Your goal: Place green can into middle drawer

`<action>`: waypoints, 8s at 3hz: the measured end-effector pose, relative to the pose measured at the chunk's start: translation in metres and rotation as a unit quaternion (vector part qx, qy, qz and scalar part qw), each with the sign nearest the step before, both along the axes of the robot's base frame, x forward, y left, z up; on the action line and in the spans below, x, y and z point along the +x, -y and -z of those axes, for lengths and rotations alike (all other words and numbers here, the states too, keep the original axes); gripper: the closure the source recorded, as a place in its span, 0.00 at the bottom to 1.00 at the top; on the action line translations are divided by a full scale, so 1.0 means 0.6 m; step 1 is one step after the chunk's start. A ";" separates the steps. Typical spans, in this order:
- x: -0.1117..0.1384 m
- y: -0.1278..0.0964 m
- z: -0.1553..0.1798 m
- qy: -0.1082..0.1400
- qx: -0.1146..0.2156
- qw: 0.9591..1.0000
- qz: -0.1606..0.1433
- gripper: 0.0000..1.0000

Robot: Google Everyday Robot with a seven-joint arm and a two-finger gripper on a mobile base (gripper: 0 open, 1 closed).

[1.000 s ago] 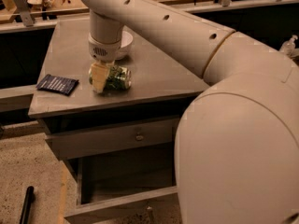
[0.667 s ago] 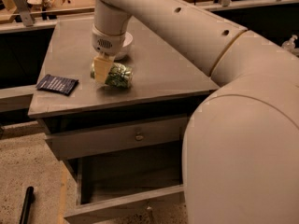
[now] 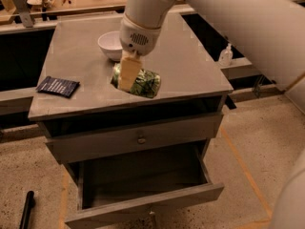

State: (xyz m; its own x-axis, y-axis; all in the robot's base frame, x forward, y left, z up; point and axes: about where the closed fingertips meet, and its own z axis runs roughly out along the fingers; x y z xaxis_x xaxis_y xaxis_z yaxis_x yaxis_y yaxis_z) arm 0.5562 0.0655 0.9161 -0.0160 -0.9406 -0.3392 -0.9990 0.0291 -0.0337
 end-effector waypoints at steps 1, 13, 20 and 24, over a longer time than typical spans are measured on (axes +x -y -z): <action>-0.007 0.009 -0.006 0.003 0.001 1.000 0.001 1.00; -0.087 0.367 0.401 0.113 -0.046 0.989 0.081 1.00; -0.049 0.262 0.688 0.074 0.110 0.990 -0.042 0.74; -0.024 0.261 0.731 0.062 0.122 0.990 -0.027 0.11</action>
Offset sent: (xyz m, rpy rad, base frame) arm -0.0007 -0.0117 -0.0486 0.0064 0.0335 -0.0236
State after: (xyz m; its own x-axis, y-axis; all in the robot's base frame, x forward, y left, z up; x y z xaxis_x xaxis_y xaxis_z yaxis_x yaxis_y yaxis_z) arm 0.5416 -0.0909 0.4777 0.0873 -0.8287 -0.5529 -0.9881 -0.0015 -0.1538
